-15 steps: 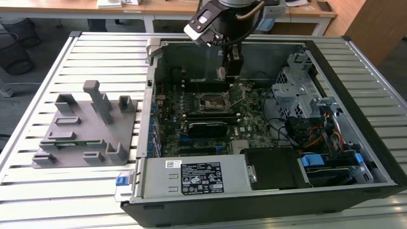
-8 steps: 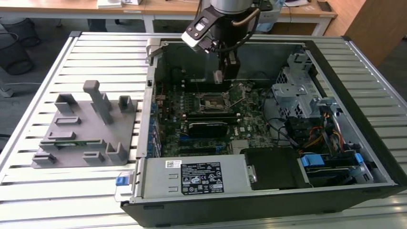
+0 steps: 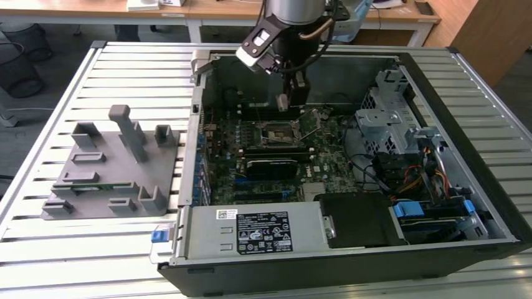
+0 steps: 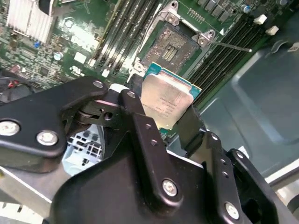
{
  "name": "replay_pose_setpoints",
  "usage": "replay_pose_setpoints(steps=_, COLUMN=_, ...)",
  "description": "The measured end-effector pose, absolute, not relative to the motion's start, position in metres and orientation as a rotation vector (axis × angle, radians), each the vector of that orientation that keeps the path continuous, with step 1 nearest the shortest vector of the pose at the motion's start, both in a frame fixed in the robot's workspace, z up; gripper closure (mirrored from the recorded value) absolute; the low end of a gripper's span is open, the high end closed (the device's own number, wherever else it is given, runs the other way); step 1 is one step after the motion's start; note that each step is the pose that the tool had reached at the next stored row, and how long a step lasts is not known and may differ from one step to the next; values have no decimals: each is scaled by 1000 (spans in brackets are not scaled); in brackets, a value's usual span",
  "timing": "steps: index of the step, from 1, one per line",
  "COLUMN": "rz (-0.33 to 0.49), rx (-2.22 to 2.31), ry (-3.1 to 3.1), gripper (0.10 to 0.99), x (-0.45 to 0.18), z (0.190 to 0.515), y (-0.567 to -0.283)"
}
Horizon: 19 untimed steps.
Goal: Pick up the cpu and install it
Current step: 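Place the cpu into insertion slot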
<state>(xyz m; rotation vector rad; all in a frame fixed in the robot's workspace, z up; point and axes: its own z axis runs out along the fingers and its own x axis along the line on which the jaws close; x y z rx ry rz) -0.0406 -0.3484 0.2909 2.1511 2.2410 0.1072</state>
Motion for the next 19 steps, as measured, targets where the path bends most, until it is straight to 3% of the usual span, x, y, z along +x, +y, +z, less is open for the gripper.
replay_pose_setpoints(steps=19, rz=106, rx=2151, ry=2241, gripper=541, x=-44, z=264, y=-346)
